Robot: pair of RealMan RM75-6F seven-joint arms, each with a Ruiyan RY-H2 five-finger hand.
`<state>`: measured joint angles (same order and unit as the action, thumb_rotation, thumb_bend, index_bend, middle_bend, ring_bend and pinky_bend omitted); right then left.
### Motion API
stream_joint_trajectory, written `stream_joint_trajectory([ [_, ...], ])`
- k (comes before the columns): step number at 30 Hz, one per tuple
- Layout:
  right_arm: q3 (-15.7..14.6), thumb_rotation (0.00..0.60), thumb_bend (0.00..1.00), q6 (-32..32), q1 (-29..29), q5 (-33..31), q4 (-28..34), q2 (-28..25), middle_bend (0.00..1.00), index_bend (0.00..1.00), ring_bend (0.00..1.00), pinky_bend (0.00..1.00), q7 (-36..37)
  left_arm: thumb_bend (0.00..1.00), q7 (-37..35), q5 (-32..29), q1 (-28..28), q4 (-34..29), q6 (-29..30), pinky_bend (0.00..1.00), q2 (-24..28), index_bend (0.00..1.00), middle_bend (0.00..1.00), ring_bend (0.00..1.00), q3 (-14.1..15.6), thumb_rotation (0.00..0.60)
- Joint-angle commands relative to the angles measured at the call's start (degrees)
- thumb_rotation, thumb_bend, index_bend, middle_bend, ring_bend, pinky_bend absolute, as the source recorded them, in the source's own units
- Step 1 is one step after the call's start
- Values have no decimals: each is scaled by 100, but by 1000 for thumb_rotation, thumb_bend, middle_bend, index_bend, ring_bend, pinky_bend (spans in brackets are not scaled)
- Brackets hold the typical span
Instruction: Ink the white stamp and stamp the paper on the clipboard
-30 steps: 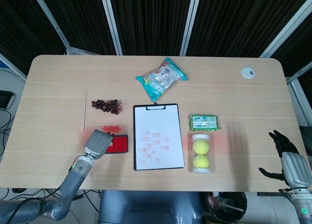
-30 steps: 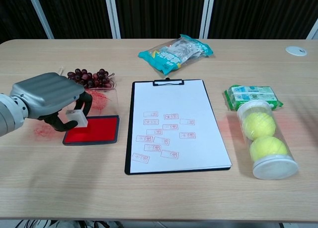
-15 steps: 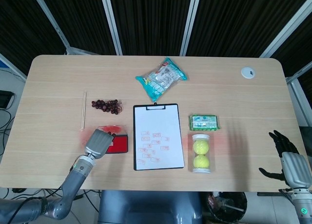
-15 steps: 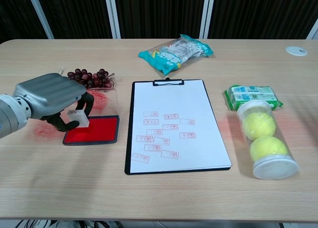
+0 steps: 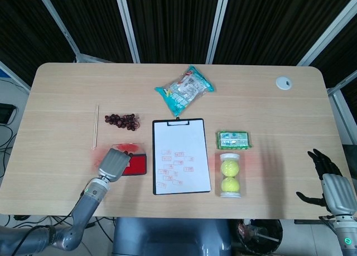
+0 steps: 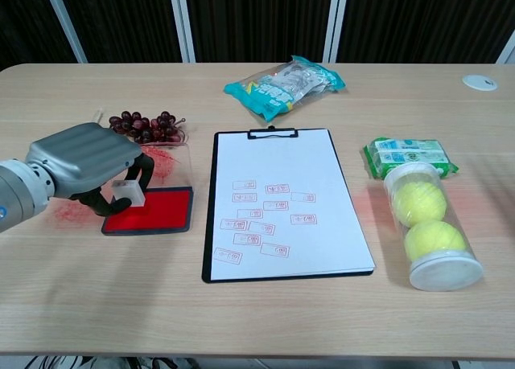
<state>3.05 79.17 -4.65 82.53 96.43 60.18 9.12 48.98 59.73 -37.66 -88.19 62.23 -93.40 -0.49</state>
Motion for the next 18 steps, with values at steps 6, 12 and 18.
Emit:
stream_joint_trajectory([
  [6,1,600,151,3,1,1,-3,1,0,0,0,135,6,418,49,54,-62,-212,80,1000,136,651,700,945,-110,600],
  [12,1,600,152,7,3,4,-2,0,0,0,0,135,8,418,151,51,-122,-429,111,1000,289,653,703,945,-170,600],
  [18,-2,600,152,13,6,14,2,-2,0,0,0,135,7,418,260,4,-184,-611,124,1000,412,653,703,945,-204,600],
])
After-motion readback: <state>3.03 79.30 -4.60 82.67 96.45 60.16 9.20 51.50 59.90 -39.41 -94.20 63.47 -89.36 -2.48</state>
